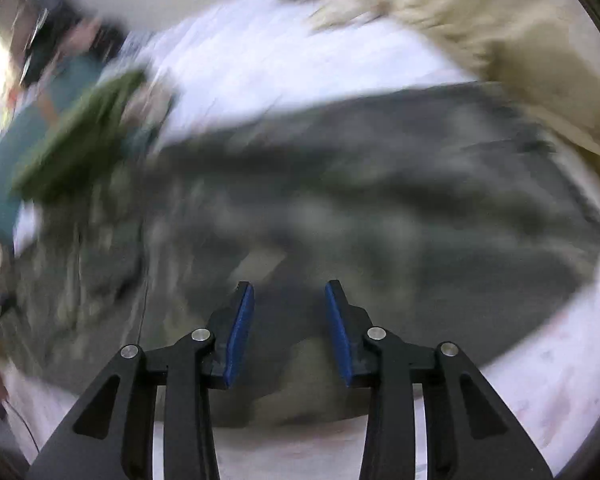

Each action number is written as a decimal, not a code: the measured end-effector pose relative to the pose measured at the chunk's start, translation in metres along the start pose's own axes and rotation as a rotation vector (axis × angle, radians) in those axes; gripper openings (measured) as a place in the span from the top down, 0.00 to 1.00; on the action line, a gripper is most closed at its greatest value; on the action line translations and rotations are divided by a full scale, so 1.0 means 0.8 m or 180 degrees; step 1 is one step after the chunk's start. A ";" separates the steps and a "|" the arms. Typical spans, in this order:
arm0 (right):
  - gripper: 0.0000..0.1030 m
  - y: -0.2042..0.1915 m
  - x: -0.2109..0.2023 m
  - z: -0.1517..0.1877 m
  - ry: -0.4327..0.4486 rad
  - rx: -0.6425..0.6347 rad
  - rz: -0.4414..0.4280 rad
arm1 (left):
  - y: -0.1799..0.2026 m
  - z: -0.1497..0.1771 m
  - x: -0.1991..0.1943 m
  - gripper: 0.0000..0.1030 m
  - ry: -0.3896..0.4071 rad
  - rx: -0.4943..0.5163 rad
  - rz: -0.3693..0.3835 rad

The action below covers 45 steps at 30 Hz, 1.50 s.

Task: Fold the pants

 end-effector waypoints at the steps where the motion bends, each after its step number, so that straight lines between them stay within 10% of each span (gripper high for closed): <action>1: 0.64 -0.003 0.010 0.005 -0.0098 -0.0050 0.0145 | -0.010 0.008 0.016 0.27 -0.0105 -0.0003 -0.0163; 8: 0.71 0.078 -0.009 0.030 -0.0123 0.0517 0.0475 | -0.105 0.009 -0.004 0.38 -0.0013 -0.0497 -0.0272; 13: 0.55 0.053 -0.043 0.032 0.0167 0.0970 -0.0149 | -0.135 0.034 -0.073 0.22 0.0241 -0.1465 0.0434; 15: 0.33 0.021 -0.056 0.038 0.0233 0.1070 -0.0399 | -0.141 0.065 -0.086 0.14 0.0249 -0.1923 0.0885; 20: 0.30 -0.048 -0.076 0.070 0.0218 0.1173 -0.0879 | -0.165 0.145 -0.066 0.08 0.0074 -0.2880 0.1461; 34: 0.30 -0.051 -0.065 0.112 0.0080 0.1562 -0.1026 | -0.219 0.058 -0.008 0.09 0.0637 -0.2458 0.1138; 39: 0.30 -0.025 -0.062 0.123 0.0128 0.1801 -0.1057 | -0.268 0.014 0.010 0.29 0.0748 -0.2609 0.0944; 45: 0.30 0.022 -0.053 0.147 0.0257 0.2186 -0.0985 | -0.279 0.004 0.002 0.85 0.0764 -0.2546 0.0921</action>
Point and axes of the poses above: each gripper's, at about its wrist camera, not at the fingertips, and x roughly the way its jaws point, y to its right, z to its underside, the point moved 4 cm from there along x, roughly the way its jaws point, and after that the axes turned 12 degrees about -x, right-handed, at the moved point
